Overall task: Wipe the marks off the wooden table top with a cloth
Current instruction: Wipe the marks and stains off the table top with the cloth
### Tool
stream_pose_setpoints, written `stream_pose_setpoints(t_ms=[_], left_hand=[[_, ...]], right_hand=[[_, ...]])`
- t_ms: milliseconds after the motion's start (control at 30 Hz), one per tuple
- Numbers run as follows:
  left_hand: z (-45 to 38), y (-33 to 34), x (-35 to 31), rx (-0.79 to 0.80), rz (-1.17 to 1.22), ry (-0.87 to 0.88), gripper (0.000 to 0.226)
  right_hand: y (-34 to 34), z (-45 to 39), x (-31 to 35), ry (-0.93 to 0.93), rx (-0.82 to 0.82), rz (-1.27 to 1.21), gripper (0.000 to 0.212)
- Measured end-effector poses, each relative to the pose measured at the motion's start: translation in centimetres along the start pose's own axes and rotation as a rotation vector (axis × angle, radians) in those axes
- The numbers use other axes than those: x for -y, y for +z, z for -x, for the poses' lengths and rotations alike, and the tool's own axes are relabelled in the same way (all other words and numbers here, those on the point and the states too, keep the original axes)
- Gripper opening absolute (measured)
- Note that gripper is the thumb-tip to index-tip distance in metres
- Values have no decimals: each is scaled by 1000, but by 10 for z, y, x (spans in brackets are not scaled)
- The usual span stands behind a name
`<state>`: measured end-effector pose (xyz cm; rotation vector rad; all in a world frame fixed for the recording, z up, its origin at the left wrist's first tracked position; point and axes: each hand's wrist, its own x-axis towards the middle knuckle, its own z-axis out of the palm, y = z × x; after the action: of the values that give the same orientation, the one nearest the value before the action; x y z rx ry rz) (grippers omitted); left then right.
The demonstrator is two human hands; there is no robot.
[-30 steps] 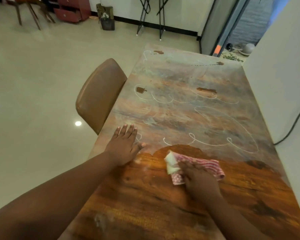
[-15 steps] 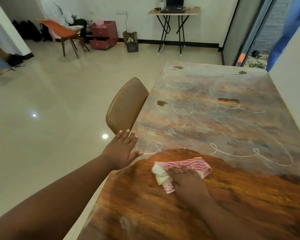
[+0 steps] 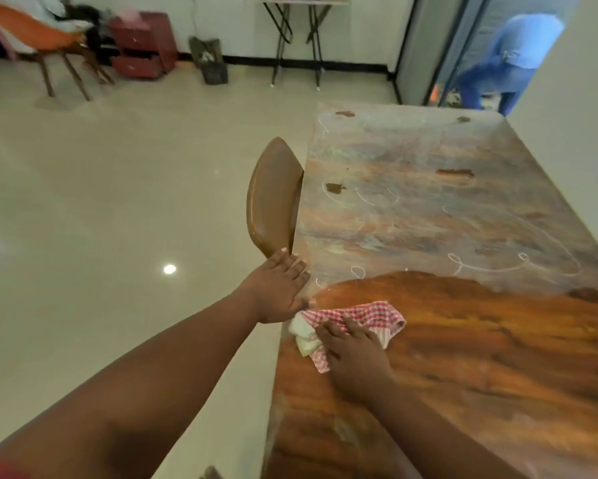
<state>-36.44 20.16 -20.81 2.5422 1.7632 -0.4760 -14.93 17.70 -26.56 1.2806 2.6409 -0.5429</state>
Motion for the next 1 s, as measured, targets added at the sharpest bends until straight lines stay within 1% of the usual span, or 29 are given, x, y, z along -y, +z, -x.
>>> stream_pose_setpoints(t_ms=[67, 133, 267, 300, 333, 400, 467, 533, 600, 667, 833, 900, 967, 1000], left_hand=[[7, 7, 7, -23, -29, 128, 74], [17, 14, 18, -67, -61, 214, 74], [28, 23, 33, -117, -72, 280, 74], [28, 23, 36, -127, -74, 291, 72], [28, 23, 38, -130, -80, 304, 71], [25, 22, 42, -133, -85, 329, 71], [20, 22, 43, -148, -77, 338, 71], [15, 23, 43, -144, -64, 344, 70], [10, 26, 41, -128, -56, 353, 69], [1, 27, 39, -116, -65, 370, 69], [-30, 27, 30, -130, -95, 388, 70], [-43, 26, 28, -134, -109, 389, 70], [-53, 26, 27, -112, -115, 407, 71], [-57, 26, 27, -98, -104, 413, 72]], right_hand=[[3, 23, -4, 33, -16, -1, 54], [-1, 29, 0, 134, -53, 33, 54], [-4, -12, 57, 442, -122, -18, 51], [0, -19, 72, 483, -128, -28, 51], [5, -22, 85, 477, -128, -34, 51], [17, -7, 101, 373, -94, 0, 51], [25, 27, 114, 286, -75, 67, 48], [33, 61, 121, 266, -107, 44, 43], [41, 87, 121, 279, -140, 36, 40], [41, 89, 119, 301, -198, 70, 38], [20, 30, 143, 484, -307, 58, 33], [23, 24, 144, 492, -356, 22, 36], [31, 36, 144, 457, -383, -28, 40], [36, 46, 147, 438, -388, -32, 39]])
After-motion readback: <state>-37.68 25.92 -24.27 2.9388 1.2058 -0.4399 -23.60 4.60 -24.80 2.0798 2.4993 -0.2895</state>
